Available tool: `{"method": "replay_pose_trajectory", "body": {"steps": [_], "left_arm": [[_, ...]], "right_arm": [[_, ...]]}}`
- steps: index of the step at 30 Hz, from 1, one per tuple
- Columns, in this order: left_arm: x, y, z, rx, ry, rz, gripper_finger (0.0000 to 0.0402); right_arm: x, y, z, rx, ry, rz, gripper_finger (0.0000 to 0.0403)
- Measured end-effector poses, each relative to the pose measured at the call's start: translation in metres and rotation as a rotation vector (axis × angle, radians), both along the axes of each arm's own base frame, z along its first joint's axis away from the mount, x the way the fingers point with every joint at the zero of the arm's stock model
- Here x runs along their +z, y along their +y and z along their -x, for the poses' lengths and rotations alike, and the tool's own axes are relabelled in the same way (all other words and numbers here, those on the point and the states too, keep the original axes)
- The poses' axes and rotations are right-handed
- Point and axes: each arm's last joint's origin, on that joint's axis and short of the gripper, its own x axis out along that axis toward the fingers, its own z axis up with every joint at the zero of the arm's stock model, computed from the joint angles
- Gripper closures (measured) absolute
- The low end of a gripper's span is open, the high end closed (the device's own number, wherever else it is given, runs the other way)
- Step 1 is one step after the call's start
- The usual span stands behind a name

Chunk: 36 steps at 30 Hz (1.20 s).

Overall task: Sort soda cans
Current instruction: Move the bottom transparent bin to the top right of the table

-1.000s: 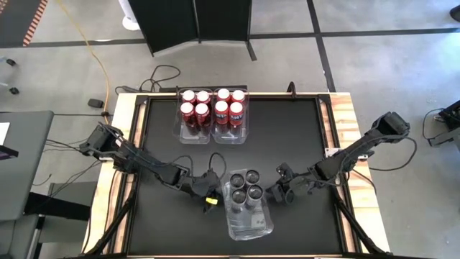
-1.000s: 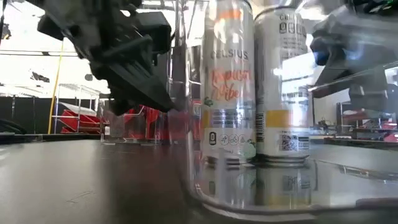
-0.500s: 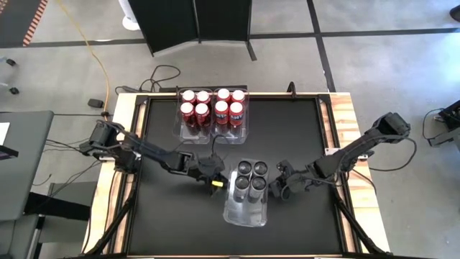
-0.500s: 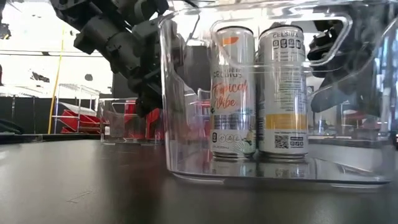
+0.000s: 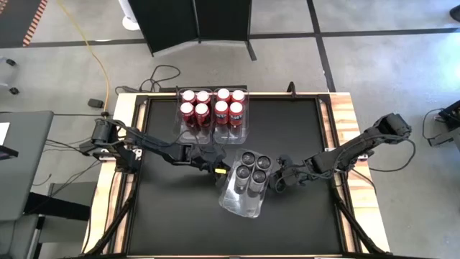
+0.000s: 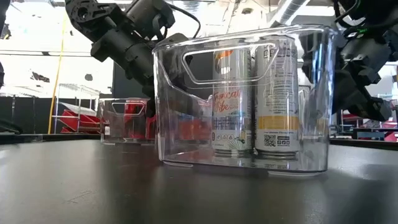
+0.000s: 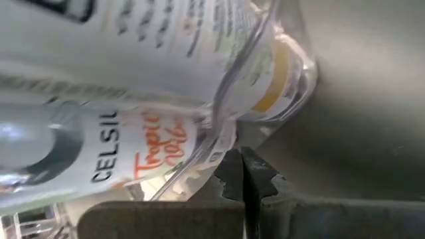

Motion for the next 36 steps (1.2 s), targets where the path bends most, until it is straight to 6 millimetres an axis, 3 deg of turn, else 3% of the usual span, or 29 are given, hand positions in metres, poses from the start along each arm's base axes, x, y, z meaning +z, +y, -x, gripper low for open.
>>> {"method": "replay_pose_trajectory", "body": {"steps": [15, 22, 26, 31, 36], "left_arm": [[0.006, 0.026, -0.004, 0.064, -0.068, -0.013, 0.0401], [0.008, 0.033, -0.004, 0.078, -0.076, -0.012, 0.0401], [0.016, 0.033, 0.005, 0.046, -0.018, 0.011, 0.0401], [0.029, 0.018, 0.031, -0.051, 0.142, 0.007, 0.0402], [0.039, -0.021, 0.048, -0.33, 0.194, 0.061, 0.0401]], "right_arm": [[0.001, -0.023, 0.008, -0.092, 0.087, 0.086, 0.0398], [0.012, -0.035, 0.016, -0.111, 0.08, 0.111, 0.0398], [0.021, -0.032, 0.023, -0.109, 0.047, 0.098, 0.0398], [0.03, -0.016, 0.031, -0.051, -0.01, 0.025, 0.0398], [0.033, 0.009, 0.035, 0.128, -0.037, -0.069, 0.0399]]}}
